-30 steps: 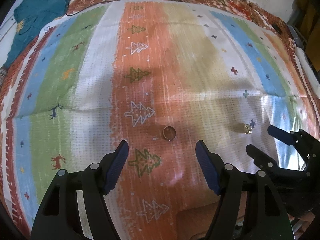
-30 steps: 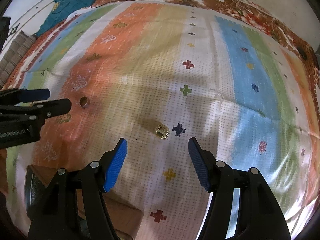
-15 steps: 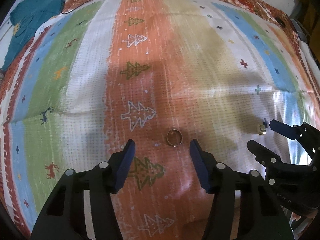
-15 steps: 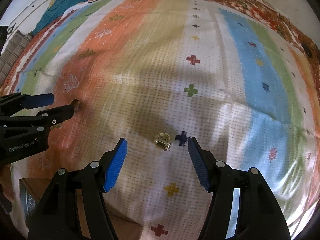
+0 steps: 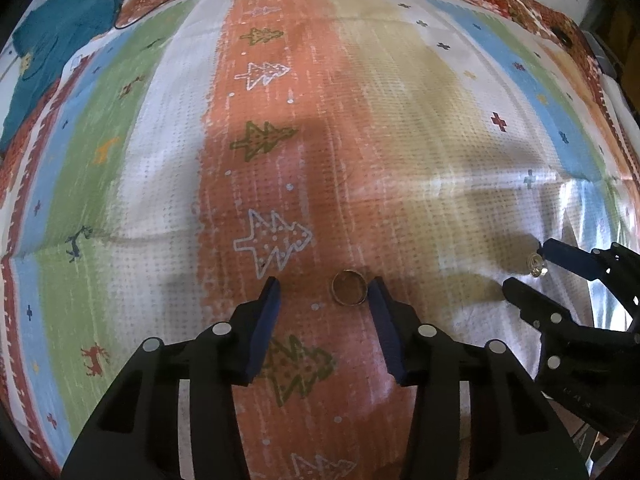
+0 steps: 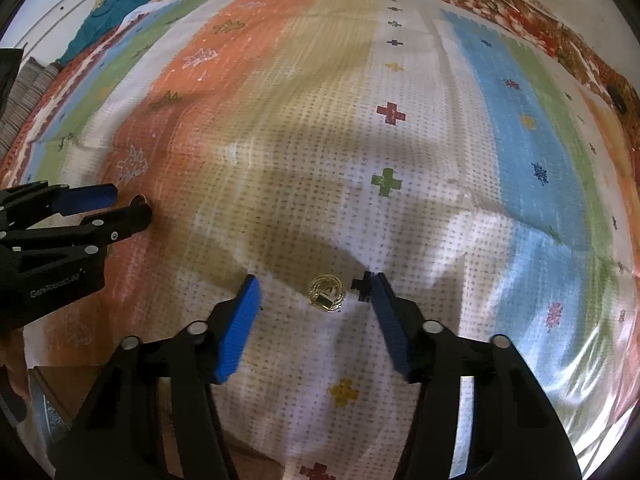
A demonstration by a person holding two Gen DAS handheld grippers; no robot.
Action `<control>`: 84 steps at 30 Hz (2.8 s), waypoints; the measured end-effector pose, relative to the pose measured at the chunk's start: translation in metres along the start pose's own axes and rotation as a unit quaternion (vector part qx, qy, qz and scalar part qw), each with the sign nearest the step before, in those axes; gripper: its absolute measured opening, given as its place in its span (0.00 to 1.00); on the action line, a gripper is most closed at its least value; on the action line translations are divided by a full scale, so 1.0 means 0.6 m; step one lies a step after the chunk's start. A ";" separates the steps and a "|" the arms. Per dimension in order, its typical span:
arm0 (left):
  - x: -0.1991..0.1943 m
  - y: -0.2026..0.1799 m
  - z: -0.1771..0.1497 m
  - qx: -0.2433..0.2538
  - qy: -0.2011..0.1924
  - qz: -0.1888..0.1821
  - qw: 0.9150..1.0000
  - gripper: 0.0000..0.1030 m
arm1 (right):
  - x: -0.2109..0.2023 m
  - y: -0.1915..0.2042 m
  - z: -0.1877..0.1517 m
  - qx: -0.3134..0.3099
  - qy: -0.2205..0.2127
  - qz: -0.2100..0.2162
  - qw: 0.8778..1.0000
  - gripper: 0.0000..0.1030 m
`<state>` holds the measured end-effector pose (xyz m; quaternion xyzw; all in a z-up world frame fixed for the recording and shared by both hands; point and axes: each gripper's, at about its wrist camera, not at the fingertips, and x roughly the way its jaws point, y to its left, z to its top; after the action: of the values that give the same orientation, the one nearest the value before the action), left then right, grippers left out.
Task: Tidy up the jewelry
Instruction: 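Close the left tool on the silver ring while the right tool grasps the gold charm, then carry the ring and the gold charm in both tools over the tin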
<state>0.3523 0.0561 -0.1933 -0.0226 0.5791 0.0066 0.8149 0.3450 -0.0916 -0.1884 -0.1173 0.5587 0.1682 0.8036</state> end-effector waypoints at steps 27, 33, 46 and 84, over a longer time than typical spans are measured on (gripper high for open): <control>-0.051 -0.019 -0.008 0.022 -0.021 0.003 1.000 0.18 | -0.050 0.014 -0.015 0.001 -0.027 0.009 1.000 0.17; -0.070 -0.025 -0.007 0.023 -0.026 0.005 0.999 0.18 | -0.081 0.020 -0.021 -0.001 -0.042 0.010 0.999 0.17; -0.115 -0.039 -0.033 0.028 -0.035 0.010 0.999 0.18 | -0.124 0.024 -0.038 -0.011 -0.063 0.003 0.998 0.17; -0.272 -0.072 -0.147 0.028 -0.097 -0.034 0.994 0.18 | -0.271 0.069 -0.135 -0.047 -0.129 0.026 0.990 0.17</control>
<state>0.2171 0.0115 -0.0670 -0.0191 0.4961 -0.0354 0.8673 0.2068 -0.1069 -0.0644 -0.1178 0.4446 0.2285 0.8580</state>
